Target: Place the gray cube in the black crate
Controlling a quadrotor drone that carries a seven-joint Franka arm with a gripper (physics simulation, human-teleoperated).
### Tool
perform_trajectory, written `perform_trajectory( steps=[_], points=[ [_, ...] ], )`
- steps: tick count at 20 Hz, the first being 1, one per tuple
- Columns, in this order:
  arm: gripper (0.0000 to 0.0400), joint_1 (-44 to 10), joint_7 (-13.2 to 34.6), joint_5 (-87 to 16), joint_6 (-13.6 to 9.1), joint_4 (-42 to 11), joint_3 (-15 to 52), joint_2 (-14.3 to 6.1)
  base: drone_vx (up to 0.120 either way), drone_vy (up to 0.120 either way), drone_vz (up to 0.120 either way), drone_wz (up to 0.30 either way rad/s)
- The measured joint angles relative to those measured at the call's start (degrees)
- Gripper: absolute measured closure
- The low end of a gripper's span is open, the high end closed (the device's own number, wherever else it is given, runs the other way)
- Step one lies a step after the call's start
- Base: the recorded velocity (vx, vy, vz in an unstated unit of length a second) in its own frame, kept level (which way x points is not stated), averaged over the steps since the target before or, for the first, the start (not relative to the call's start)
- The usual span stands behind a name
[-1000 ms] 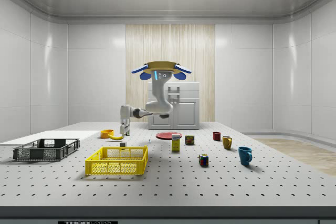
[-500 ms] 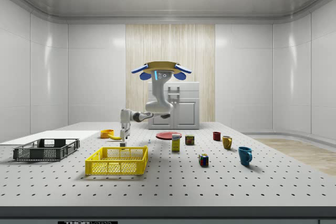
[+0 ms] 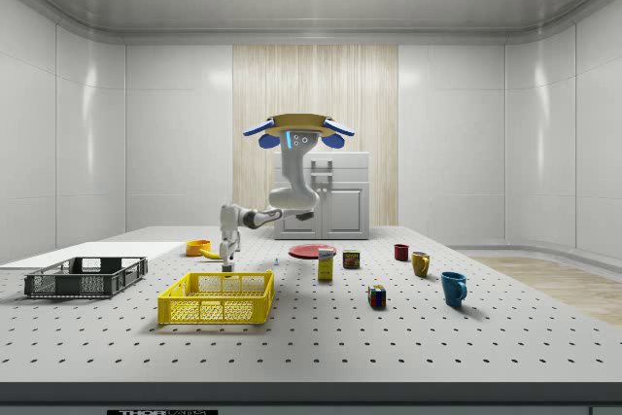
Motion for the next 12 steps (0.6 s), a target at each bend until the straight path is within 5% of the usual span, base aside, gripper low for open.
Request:
perform_trajectory(
  steps=[12],
  points=[
    [0.0,-1.7,0.7,-2.5,1.1,1.6,-2.7,0.4,0.0,0.0,0.0,0.0]
  ],
)
